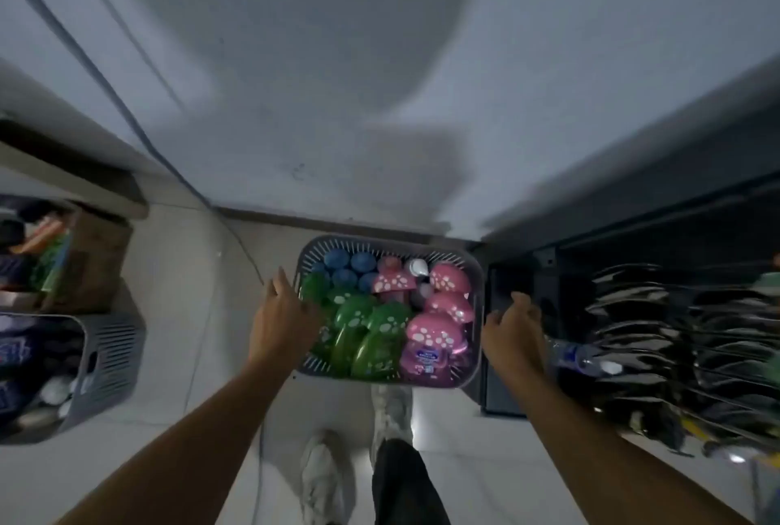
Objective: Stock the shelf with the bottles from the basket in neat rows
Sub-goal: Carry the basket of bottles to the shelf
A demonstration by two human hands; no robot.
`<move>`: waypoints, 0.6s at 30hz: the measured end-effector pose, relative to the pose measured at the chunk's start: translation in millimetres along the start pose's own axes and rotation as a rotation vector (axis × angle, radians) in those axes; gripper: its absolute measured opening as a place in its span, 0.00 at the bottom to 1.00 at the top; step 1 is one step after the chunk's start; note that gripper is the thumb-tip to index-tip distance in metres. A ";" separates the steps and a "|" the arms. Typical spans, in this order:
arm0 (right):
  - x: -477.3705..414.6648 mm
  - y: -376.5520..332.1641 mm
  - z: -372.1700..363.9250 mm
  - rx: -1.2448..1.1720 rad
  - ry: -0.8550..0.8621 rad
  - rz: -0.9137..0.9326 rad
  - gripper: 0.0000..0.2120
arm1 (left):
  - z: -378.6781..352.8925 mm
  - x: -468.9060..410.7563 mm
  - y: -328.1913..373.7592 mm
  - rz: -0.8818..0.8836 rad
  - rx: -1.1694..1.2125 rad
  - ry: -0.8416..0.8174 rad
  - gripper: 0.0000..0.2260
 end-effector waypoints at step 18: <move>-72.4 64.0 -105.6 -0.122 -0.486 -0.145 0.20 | -61.3 -78.2 -29.3 0.194 -0.215 -0.064 0.13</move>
Point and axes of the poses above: each hand's wrist, its own x-axis away from the middle knuckle, its own z-axis out of the back of the hand, y = z × x, the point moved 4 cm from there along -x, towards the middle knuckle, and after that the axes turned 14 degrees about z, right-handed, at the moved point
